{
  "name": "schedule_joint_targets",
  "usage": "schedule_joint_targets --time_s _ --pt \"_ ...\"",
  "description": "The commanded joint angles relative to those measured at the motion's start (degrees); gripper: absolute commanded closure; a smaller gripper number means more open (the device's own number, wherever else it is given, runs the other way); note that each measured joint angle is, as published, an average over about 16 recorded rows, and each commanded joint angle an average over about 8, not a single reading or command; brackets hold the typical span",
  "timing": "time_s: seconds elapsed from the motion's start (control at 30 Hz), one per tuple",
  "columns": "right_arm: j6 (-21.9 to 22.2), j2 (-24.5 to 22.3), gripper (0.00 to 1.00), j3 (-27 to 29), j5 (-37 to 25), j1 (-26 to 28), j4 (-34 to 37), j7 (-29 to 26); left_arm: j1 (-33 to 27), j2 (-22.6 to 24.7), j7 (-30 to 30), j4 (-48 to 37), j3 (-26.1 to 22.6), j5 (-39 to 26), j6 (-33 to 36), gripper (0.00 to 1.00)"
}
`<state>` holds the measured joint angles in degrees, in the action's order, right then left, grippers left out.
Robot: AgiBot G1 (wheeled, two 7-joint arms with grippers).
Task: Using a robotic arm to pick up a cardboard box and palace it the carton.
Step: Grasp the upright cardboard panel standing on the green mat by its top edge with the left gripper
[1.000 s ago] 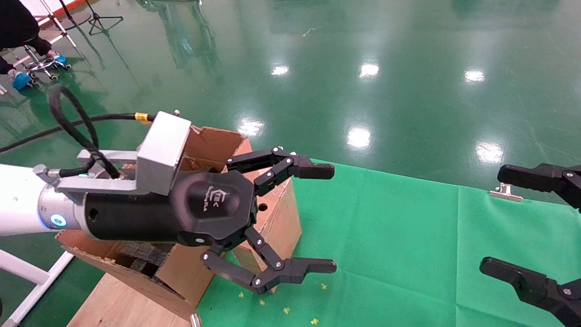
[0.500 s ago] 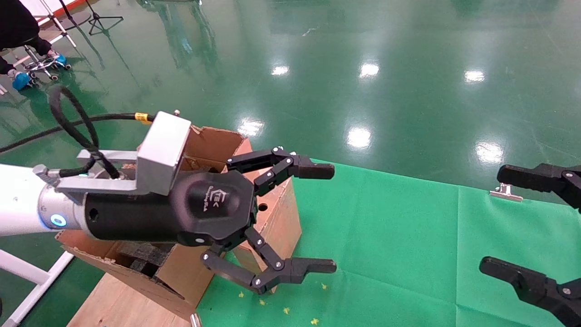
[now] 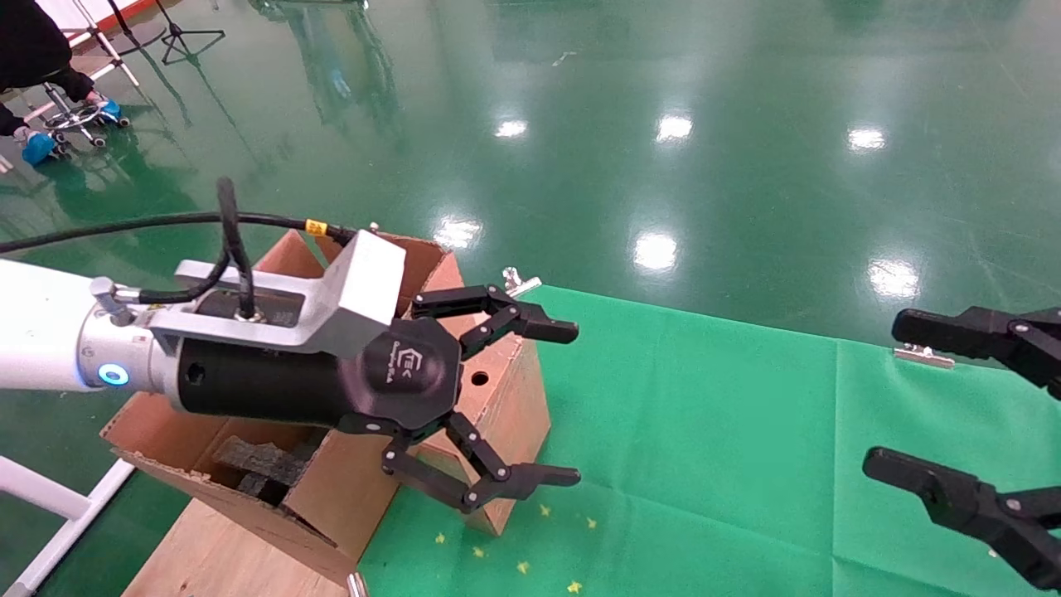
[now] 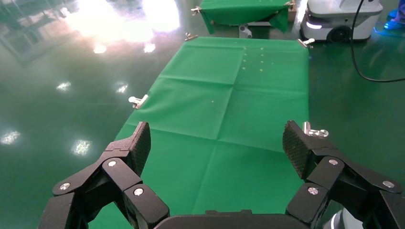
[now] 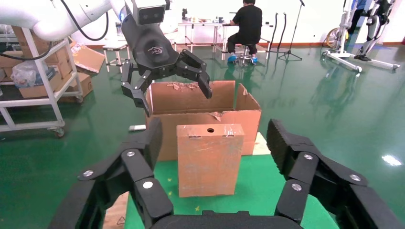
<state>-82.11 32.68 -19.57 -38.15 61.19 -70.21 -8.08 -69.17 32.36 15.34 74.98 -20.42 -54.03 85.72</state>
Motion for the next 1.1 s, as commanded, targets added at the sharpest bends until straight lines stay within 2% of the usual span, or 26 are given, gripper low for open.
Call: schedule_joint_targets --time_s 0.03,0.13,0.23,0.5,0.7,0.9,1.1 --pt "0.0 0.0 1.0 0.0 0.0 0.0 0.01 0.0 -0.82 0.02 0.21 0.11 -0.31 -0.54 0.08 0.0" --pt "0.01 0.0 1.0 0.0 0.0 0.0 0.01 0.0 -1.1 -0.17 0.86 0.14 -0.73 -1.78 -0.12 0.0" --pt "0.01 0.0 1.0 0.0 0.01 -0.01 0.01 0.0 -2.28 -0.59 4.0 0.61 -2.19 -5.59 -1.15 0.0" --pt "0.01 0.0 1.0 0.0 0.01 0.0 0.01 0.0 -9.57 0.25 22.83 1.73 -8.57 -24.3 -6.08 0.0" --pt "0.01 0.0 1.0 0.0 0.01 0.0 0.01 0.0 -16.73 3.28 36.5 1.97 -12.54 -37.12 -5.66 0.0" --pt "0.01 0.0 1.0 0.0 0.01 0.0 0.01 0.0 -20.88 7.42 49.8 1.99 -15.82 -44.04 -2.59 0.0" --pt "0.01 0.0 1.0 0.0 0.01 0.0 0.01 0.0 -21.19 10.93 55.67 2.2 -18.29 -47.97 -1.98 0.0"
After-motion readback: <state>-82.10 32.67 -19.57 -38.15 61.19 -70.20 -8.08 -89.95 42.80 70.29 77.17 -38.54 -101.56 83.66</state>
